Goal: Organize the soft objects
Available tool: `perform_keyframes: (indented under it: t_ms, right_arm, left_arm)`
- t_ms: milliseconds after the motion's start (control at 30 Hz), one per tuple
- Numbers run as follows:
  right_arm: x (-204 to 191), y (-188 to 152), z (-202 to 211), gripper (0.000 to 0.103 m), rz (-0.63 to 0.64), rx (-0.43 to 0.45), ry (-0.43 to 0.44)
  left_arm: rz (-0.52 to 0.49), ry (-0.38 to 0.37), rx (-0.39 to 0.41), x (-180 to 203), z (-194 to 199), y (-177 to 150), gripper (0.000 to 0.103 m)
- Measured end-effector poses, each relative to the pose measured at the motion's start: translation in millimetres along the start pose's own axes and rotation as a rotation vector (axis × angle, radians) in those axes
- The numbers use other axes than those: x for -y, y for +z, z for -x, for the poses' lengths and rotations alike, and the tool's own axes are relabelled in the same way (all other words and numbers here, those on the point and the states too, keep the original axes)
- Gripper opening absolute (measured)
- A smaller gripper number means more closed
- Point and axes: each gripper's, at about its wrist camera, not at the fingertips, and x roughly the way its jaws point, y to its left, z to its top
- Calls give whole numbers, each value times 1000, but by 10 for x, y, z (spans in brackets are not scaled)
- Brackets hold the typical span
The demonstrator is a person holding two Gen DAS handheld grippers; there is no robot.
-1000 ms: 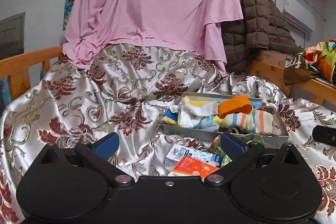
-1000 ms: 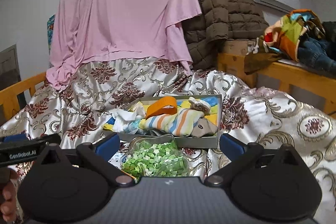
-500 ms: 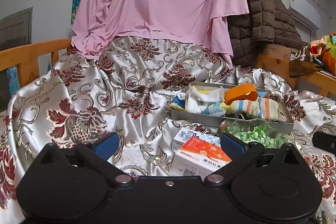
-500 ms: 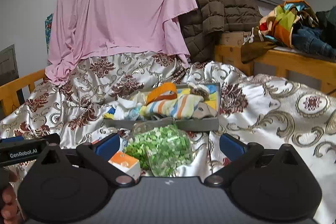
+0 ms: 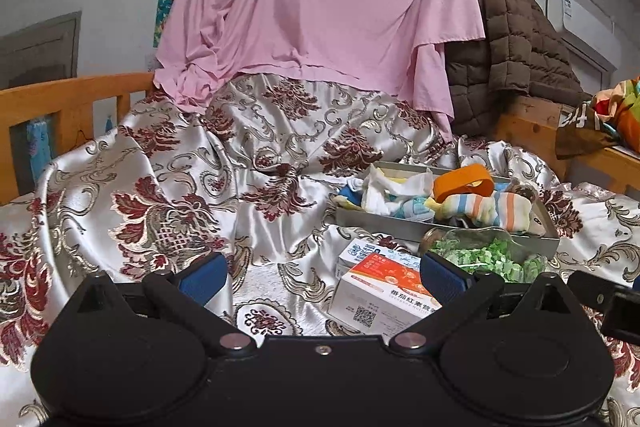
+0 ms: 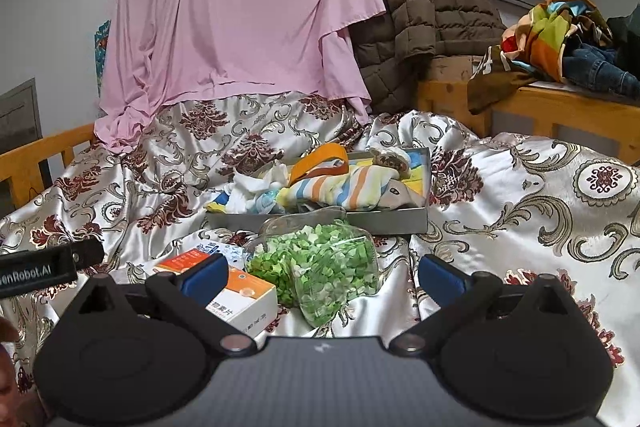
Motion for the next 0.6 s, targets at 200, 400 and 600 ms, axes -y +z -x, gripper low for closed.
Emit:
perform_keyframes:
  t_ms: [200, 400, 600]
  right_arm:
    - [-12, -13, 0, 103, 11, 14, -8]
    - [-19, -33, -18, 103, 18, 7, -9]
    - [-23, -49, -33, 103, 19, -2, -8]
  left_arm:
    - [50, 9, 0, -45, 20, -46, 102]
    - [59, 6, -21, -62, -9, -94, 102]
    - [48, 5, -37, -51, -33, -143, 102]
